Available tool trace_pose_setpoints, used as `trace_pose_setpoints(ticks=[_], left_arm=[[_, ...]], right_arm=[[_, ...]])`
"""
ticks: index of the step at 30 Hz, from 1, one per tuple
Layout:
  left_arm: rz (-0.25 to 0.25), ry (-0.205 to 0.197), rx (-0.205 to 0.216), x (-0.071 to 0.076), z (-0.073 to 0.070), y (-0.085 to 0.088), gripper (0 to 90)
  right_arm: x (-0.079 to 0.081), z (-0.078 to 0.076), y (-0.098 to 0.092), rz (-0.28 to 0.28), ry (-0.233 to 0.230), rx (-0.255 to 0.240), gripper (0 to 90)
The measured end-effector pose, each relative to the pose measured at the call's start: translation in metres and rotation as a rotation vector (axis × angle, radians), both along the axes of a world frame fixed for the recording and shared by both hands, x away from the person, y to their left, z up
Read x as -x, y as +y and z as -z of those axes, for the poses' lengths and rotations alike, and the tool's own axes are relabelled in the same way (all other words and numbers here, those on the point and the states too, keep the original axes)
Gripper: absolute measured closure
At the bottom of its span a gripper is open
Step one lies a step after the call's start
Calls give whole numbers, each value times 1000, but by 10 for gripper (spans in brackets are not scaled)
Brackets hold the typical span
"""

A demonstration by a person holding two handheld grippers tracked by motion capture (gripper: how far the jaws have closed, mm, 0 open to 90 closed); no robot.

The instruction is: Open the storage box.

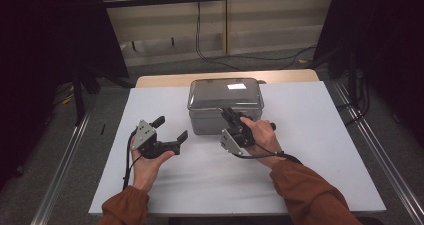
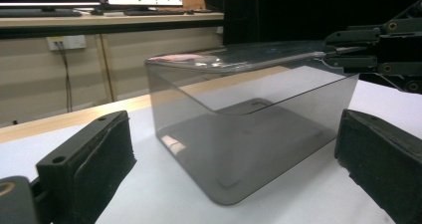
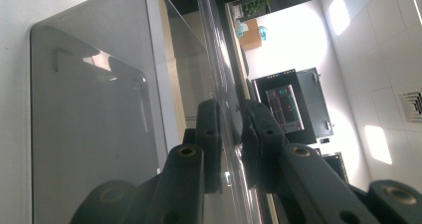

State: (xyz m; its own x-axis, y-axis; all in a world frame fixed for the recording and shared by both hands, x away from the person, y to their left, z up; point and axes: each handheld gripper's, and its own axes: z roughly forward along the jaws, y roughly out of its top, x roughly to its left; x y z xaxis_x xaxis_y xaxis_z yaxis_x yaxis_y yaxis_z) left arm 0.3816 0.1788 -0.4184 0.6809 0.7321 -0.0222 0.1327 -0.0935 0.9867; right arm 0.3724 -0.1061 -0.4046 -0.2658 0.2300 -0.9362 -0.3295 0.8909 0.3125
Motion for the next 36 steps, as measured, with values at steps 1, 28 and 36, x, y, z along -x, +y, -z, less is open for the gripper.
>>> trace_pose_setpoints(ticks=[1,28,36], left_arm=[[3,-5,-13,-1,0,-2,18],[-16,-50,-17,-47,-6,-23,46],[-4,-55,-23,-54,-11,-36,59]], right_arm=[[0,-1,0,-1,0,-2,788],[-6,-13,1,-1,-1,-28,786],[-9,-19,2,-1,-1,-35,787]])
